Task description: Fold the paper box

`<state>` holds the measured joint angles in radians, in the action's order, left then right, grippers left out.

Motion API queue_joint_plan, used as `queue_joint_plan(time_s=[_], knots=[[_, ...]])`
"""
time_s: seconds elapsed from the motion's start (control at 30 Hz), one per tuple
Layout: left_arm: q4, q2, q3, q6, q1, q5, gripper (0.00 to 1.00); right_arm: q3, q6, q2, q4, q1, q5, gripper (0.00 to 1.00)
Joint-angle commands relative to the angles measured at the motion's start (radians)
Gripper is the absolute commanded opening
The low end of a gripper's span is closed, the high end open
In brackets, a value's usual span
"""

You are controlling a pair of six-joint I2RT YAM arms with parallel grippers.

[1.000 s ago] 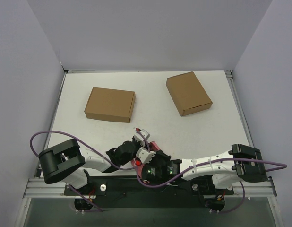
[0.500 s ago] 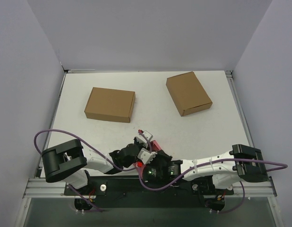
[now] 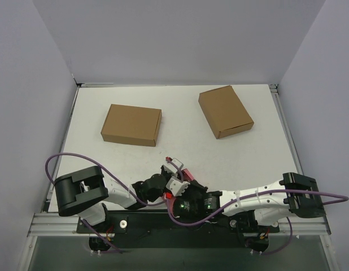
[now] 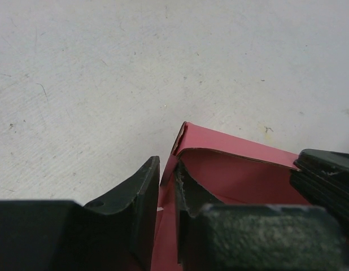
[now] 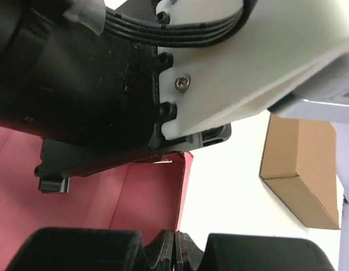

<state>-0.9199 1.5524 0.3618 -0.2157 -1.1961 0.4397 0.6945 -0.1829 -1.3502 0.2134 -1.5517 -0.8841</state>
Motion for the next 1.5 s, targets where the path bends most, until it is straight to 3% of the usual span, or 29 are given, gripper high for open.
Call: queue_joint_plan(time_s=[0.0,0.13,0.5,0.73,0.93,1.03,1.2,1.33,1.47], knots=[[0.033,-0.029,-0.03,0.016,0.021,0.059,0.28,0.013,-0.023,0.029,0.024,-0.005,0.043,0.0],[0.062,-0.078,-0.047,0.015,0.021,0.031,0.41,0.016,-0.021,0.023,0.023,-0.004,0.043,0.0],[0.084,-0.192,-0.087,0.013,0.023,-0.07,0.64,0.017,-0.018,0.019,0.026,-0.001,0.047,0.0],[0.142,-0.346,-0.136,0.032,0.023,-0.098,0.7,0.017,-0.01,0.017,0.026,0.001,0.036,0.0],[0.334,-0.585,-0.179,-0.049,0.038,-0.055,0.73,0.019,0.037,-0.006,-0.003,0.011,0.008,0.0],[0.492,-0.705,-0.155,-0.109,0.098,-0.062,0.76,0.022,0.071,-0.024,-0.032,0.021,0.017,0.0],[0.671,-0.795,-0.103,-0.217,0.289,-0.261,0.77,0.063,0.157,-0.079,-0.081,0.039,0.033,0.0],[0.694,-0.795,-0.067,-0.264,0.394,-0.344,0.77,0.095,0.198,-0.119,-0.106,0.05,0.05,0.21],[0.694,-0.761,-0.026,-0.292,0.417,-0.389,0.77,0.115,0.194,-0.115,-0.109,0.05,0.062,0.43]])
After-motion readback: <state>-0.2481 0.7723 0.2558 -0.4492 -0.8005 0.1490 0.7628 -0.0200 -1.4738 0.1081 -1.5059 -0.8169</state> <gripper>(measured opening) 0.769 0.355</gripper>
